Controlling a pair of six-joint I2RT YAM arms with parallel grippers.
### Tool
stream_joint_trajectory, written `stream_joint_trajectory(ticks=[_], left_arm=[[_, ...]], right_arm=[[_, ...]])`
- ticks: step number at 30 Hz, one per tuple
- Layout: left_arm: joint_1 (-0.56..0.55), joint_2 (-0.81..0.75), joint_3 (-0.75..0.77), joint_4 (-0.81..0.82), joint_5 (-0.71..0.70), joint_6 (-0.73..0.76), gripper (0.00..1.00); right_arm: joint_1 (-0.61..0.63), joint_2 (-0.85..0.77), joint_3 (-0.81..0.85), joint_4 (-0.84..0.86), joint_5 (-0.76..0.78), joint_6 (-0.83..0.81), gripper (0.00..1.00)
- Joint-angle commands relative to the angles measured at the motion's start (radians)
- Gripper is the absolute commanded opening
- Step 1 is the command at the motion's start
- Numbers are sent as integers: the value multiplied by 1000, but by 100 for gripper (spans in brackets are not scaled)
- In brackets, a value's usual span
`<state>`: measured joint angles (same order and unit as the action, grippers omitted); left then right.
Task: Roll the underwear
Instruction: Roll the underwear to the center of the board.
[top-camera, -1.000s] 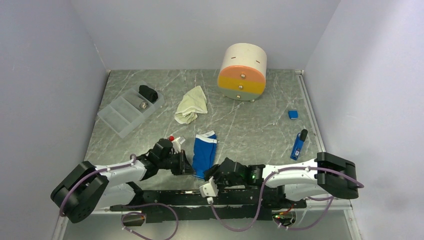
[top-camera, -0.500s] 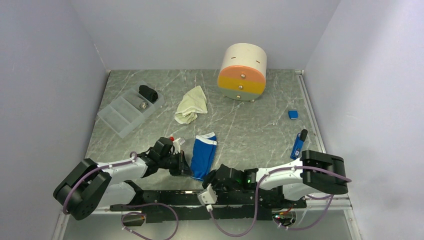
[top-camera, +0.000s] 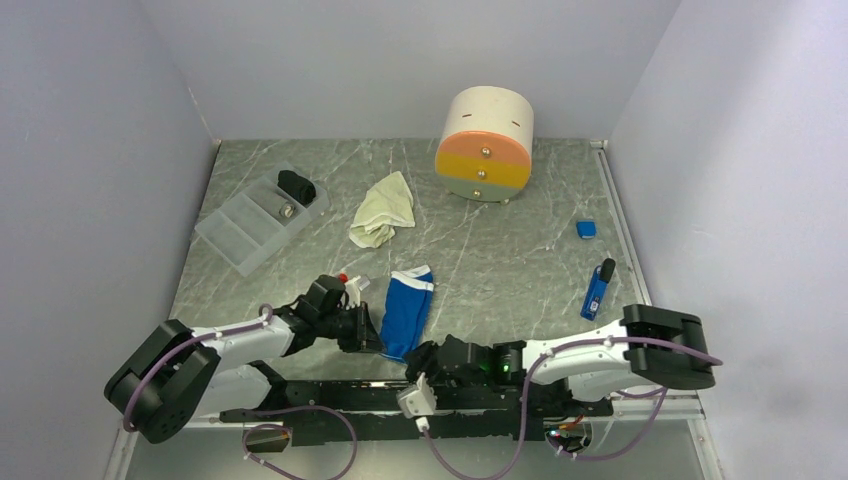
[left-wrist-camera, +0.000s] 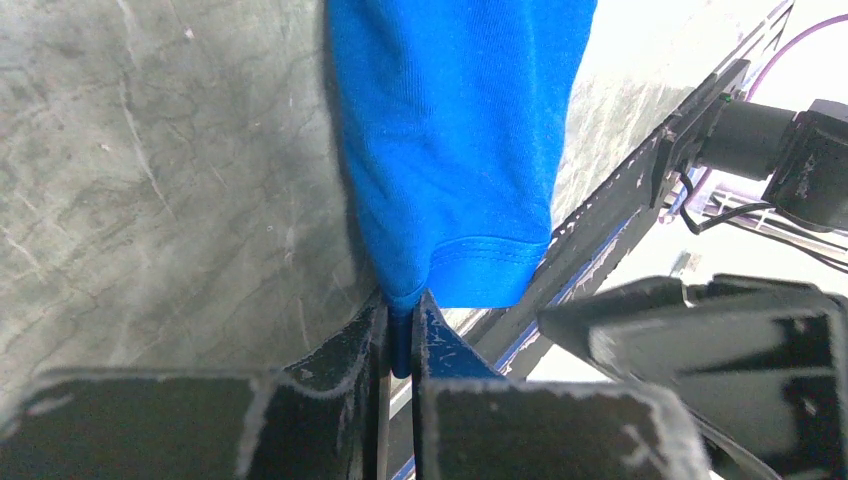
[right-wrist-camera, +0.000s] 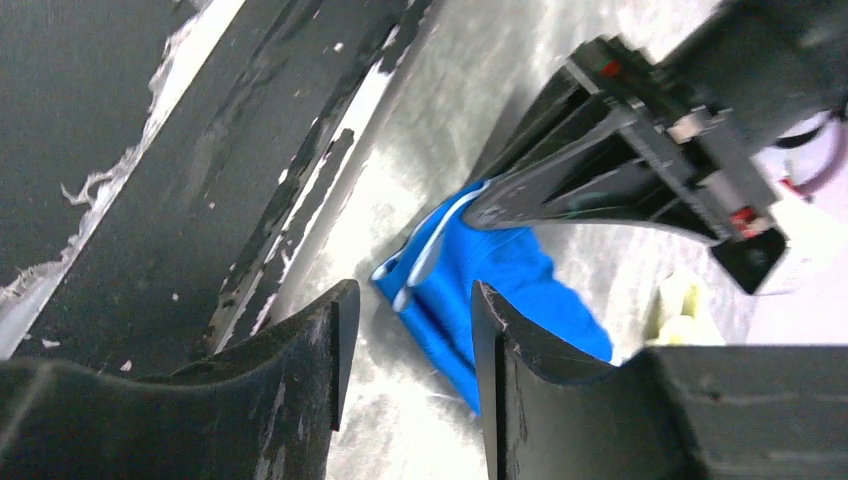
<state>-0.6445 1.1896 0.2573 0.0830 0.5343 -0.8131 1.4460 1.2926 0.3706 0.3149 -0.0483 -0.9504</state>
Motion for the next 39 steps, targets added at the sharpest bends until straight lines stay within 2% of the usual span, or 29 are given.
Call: stream_joint_trajectory(ticks=[1,4,9,14,21,28,30,39], left_arm=[[2,-17,-6,-11,-3,15,5],[3,1,-9,15,8,11,5],[3,38,-16,32,15,11,5],[3,45,6,1,11,45,5],[5,54,-6,-10,11,66,5],[6,50,10,-41,3,85,5],[6,49,9,-34,1,83,5],[11,38,18,-55,-1,91,5]], right_arm=[[26,-70,64,-70,39,48,48],[25,-26,26,-2,45,28,49],[18,114,35,65,101,-3,41],[2,162,26,92,95,-29,41],[-9,120,-4,91,115,-8,39],[2,-35,85,-28,-8,29,50],[0,-65,79,-2,2,21,53],[-14,54,74,-25,67,2,48]])
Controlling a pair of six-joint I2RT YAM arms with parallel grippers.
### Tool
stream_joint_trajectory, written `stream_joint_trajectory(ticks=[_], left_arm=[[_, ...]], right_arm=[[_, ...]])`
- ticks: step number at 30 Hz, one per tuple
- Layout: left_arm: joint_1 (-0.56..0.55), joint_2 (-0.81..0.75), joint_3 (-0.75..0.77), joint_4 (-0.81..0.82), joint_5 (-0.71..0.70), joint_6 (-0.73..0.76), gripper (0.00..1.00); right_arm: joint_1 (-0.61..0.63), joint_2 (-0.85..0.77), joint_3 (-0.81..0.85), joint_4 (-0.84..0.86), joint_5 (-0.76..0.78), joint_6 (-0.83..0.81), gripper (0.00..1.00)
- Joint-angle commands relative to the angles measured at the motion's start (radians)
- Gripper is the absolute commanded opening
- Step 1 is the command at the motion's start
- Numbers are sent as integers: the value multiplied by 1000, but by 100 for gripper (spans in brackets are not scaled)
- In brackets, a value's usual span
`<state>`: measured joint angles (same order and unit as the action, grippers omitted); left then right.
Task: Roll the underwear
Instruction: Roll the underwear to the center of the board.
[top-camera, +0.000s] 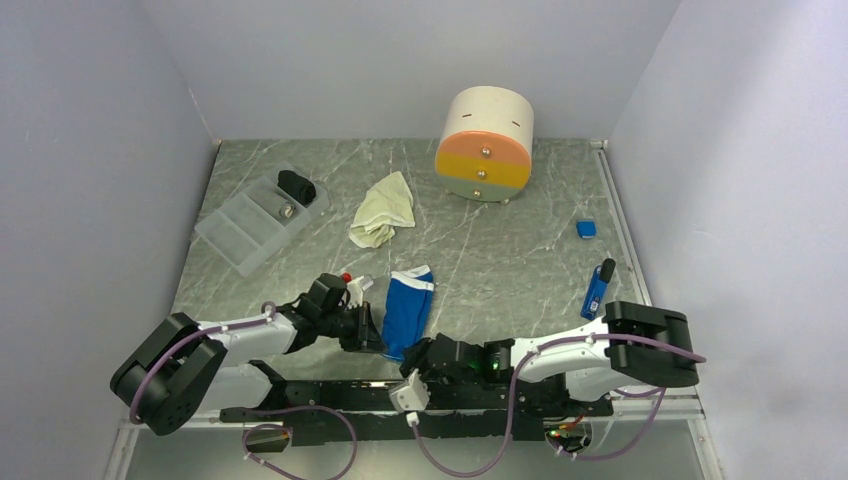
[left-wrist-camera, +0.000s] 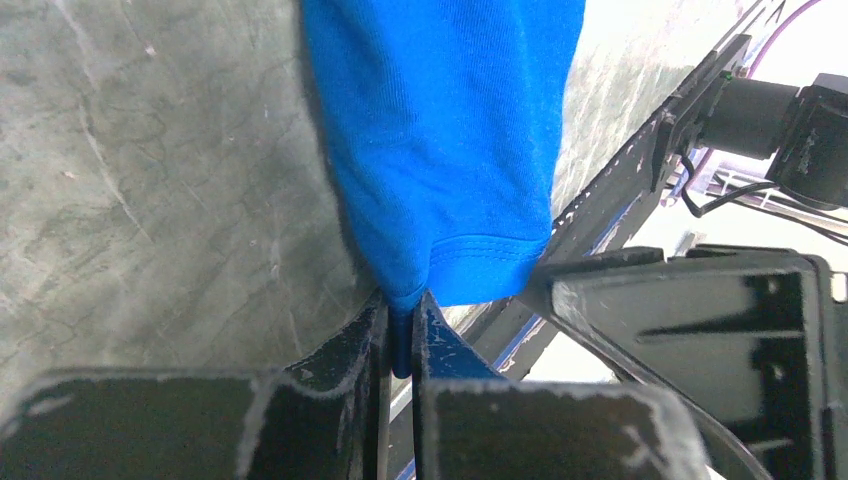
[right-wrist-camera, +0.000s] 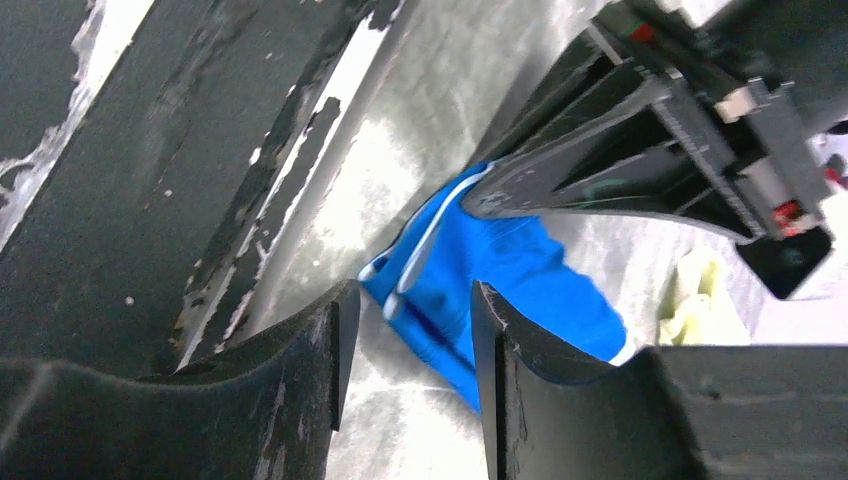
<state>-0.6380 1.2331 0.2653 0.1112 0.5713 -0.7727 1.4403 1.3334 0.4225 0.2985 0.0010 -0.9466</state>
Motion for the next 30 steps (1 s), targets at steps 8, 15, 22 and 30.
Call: stream_joint_trajectory(ticks=[8,15,22,30], left_arm=[[8,11,12,-67,-26,53,5],[11,6,18,-87,-42,62,5],[14,-9,3,-92,-33,56,5],[14,-6,-23,-71,-6,48,8]], right_arm=[[-37,73,24,13,5,-11,45],[-38,85,12,16,-58,-4,43],[-37,105,-16,81,-25,9,33],[-38,158,-31,226,-24,3,30]])
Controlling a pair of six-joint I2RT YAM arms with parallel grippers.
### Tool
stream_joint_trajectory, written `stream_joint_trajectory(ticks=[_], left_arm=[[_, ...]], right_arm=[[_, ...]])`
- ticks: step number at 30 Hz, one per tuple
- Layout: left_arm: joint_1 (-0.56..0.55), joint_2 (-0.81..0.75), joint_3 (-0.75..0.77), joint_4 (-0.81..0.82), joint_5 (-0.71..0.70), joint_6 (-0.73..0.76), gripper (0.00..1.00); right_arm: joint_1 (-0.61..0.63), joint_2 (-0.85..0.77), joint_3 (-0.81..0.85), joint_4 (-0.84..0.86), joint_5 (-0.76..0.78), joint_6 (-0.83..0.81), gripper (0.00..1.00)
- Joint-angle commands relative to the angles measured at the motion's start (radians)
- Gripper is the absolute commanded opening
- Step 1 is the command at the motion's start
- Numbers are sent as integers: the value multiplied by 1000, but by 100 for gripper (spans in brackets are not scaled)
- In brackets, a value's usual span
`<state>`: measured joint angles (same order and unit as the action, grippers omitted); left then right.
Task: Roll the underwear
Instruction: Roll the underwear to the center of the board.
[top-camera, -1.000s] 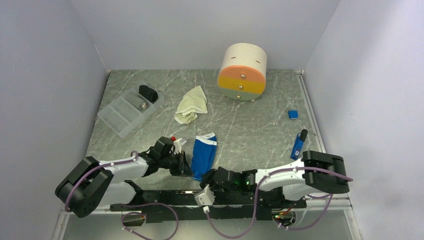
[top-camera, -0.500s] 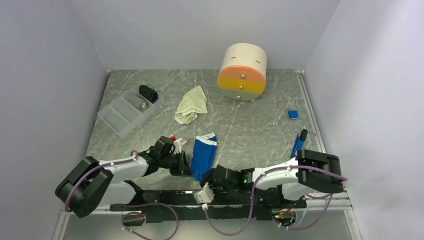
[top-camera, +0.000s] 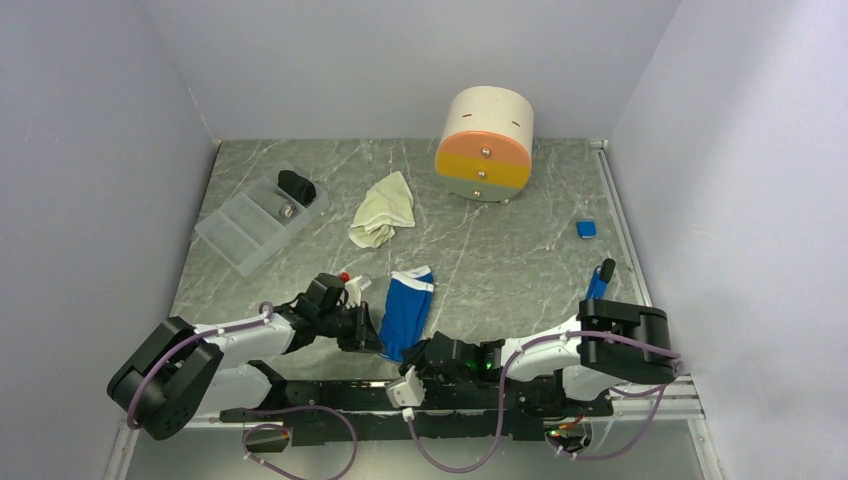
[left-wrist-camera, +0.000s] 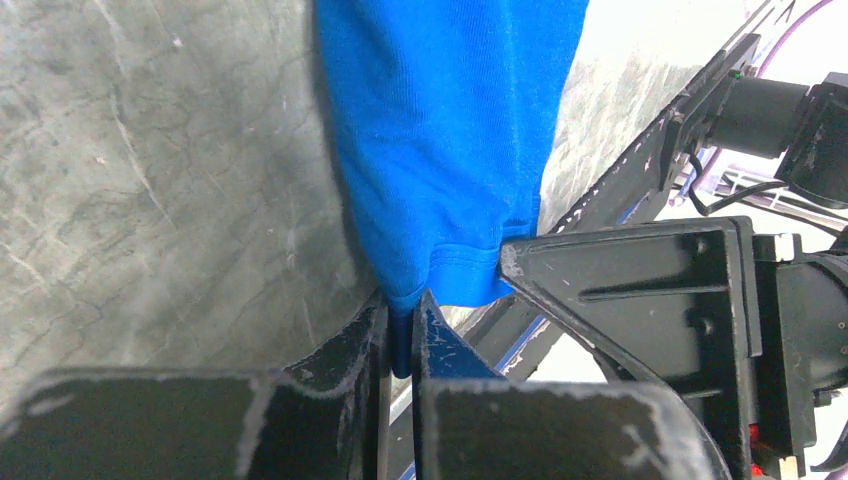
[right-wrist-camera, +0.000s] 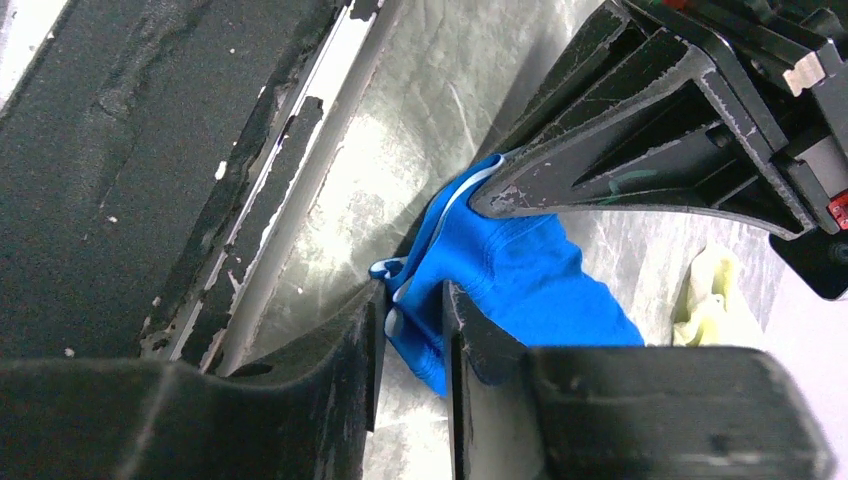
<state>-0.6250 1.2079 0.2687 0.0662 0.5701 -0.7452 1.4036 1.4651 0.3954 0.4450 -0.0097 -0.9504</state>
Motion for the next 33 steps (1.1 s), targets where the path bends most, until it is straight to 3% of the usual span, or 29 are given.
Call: stream_joint_trajectory(ticks=[1,6,9,14,18,26,33], left_arm=[[1,21,-29,-25,-7,17,8],[3,-20,-42,-48,-38,4,12],[7,-45,-49,-52,-51,-9,22],[9,-113,-24,-108,-90,-7,63],[9,-269,4,-182,-214,-28,86],[10,-370,19,-177,-299,-97,88],[10,-445,-22,-108,-296,-150,86]], right_arm=[[-1,30,-5,80,-13,7,27],[-2,23,-12,64,1,27,10],[-19,-2,-6,58,-30,76,4],[-133,-55,26,61,-216,256,1],[-210,-81,4,151,-343,403,2],[-308,-35,-70,443,-518,747,3],[-360,39,-97,606,-527,1092,4]])
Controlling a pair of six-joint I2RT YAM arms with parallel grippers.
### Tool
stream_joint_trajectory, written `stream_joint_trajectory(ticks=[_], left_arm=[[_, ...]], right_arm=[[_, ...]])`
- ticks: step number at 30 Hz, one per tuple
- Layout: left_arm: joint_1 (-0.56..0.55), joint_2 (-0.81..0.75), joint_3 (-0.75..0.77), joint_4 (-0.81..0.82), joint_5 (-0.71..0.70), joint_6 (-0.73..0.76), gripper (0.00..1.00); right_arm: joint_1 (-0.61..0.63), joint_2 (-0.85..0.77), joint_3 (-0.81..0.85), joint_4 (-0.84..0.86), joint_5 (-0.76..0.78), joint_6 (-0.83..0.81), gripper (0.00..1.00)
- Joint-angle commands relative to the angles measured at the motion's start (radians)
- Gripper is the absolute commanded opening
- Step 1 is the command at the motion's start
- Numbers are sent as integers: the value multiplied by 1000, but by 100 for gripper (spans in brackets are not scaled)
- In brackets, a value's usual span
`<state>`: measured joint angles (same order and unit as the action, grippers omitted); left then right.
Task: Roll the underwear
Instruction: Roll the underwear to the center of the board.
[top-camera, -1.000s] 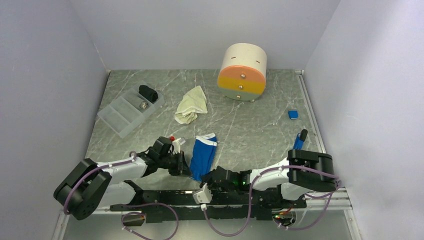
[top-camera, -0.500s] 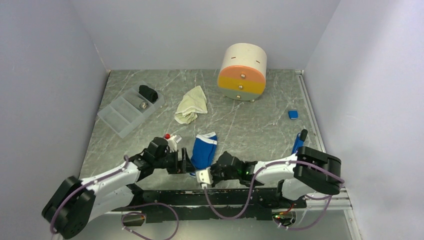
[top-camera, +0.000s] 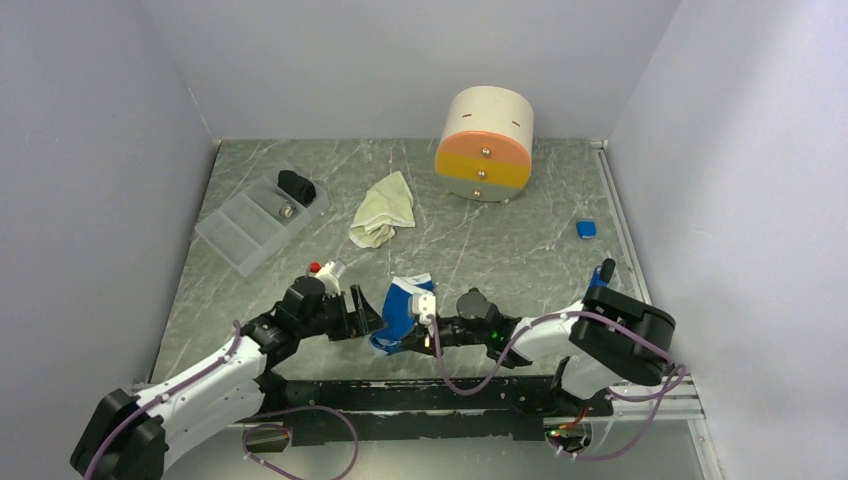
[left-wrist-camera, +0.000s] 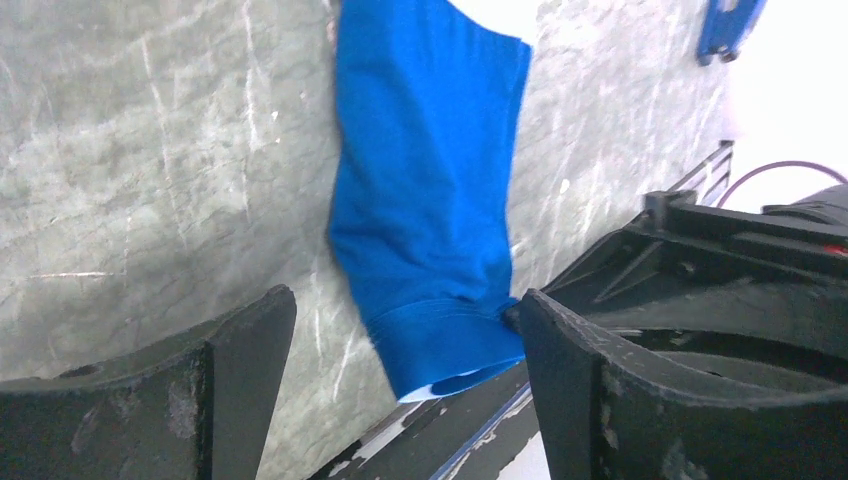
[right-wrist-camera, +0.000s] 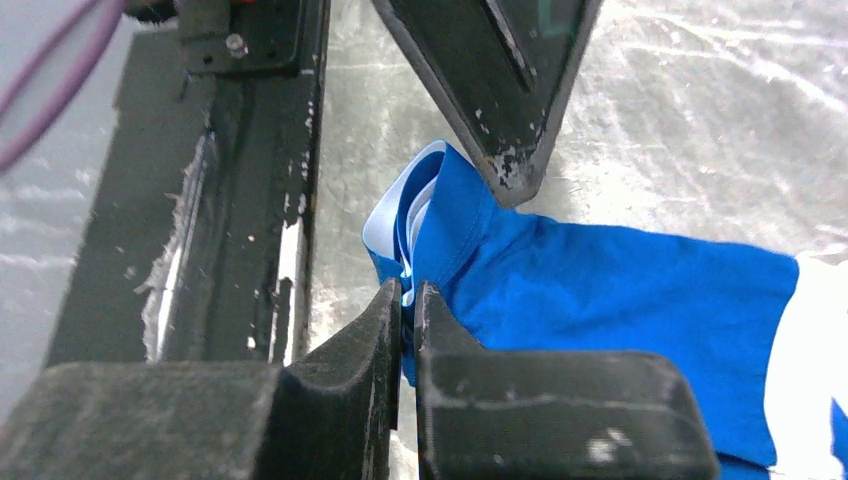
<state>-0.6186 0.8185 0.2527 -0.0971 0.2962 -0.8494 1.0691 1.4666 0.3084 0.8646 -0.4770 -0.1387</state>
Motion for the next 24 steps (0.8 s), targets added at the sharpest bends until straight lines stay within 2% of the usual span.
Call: stream_joint_trajectory(ticks=[1,9,13,17,24], left_arm=[[4,-66,-13,59,-23,-50,87],[3,-128,-6,41,-43,-26,87],[4,-141,14,24,-17,3,87],[3,-110,46,-16,23,82,86],[3,-40,85,-70,73,195,75]], right_arm=[[-34,51,-13,203,-57,332,4],[-138,138,-57,341,-53,706,3],[-178,187,-36,274,-75,847,3],[-211,228,-30,283,-97,941,2],[-267,341,-26,384,-141,1091,4]])
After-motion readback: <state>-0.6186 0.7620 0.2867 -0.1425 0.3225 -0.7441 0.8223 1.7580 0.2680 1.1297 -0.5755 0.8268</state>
